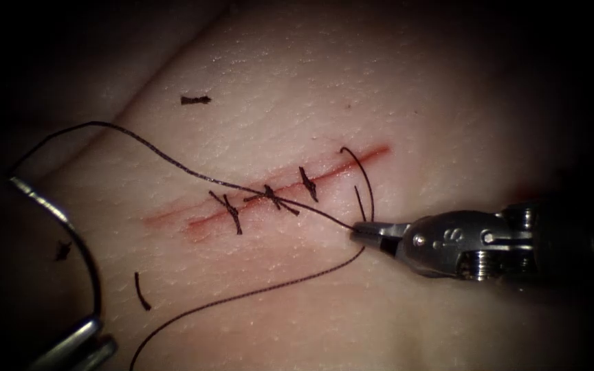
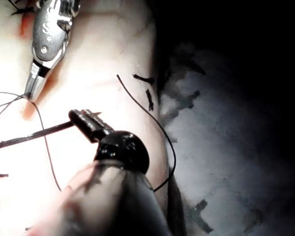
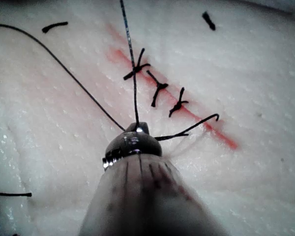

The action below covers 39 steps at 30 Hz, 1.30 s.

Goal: Wound Closure

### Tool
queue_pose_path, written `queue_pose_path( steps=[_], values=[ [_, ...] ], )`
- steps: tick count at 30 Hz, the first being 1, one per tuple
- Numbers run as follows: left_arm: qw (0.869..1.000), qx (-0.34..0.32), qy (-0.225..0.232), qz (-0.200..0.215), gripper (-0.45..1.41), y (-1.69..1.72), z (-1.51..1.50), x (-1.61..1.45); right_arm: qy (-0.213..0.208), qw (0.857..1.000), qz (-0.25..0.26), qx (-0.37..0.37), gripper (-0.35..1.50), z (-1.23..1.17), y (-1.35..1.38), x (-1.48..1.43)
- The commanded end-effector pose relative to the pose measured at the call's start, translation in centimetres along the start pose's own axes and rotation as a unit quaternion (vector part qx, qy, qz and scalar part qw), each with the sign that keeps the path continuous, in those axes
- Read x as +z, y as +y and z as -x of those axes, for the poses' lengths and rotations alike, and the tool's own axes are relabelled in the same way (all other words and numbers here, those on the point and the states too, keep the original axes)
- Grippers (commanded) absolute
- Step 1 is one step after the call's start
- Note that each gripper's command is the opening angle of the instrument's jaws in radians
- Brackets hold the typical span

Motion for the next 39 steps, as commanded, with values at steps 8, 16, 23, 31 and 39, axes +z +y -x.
queue_pose_path(
  steps=[8,16,23,31,39],
  values=[
    [1.000,0.000,-0.003,-0.001,-0.45,0.14,0.01,0.08,0.039,0.997,-0.059,-0.011,-0.35,-0.51,-1.26,-0.51],
    [1.000,0.003,-0.005,0.002,-0.45,0.12,0.00,0.08,0.118,0.990,-0.079,0.008,0.54,-0.88,-1.33,-0.55],
    [1.000,-0.002,-0.004,0.005,-0.43,-0.14,0.02,0.02,0.176,0.984,-0.024,0.016,1.45,-1.09,-0.58,-0.92],
    [1.000,-0.007,-0.009,-0.020,-0.42,-0.37,0.09,-0.22,0.179,0.983,-0.024,-0.020,1.45,-1.16,-0.18,-1.08],
    [0.998,-0.005,-0.008,-0.062,-0.35,-0.86,0.07,-0.42,0.158,0.986,-0.019,-0.042,1.47,-0.82,0.25,-0.48]
  ],
)
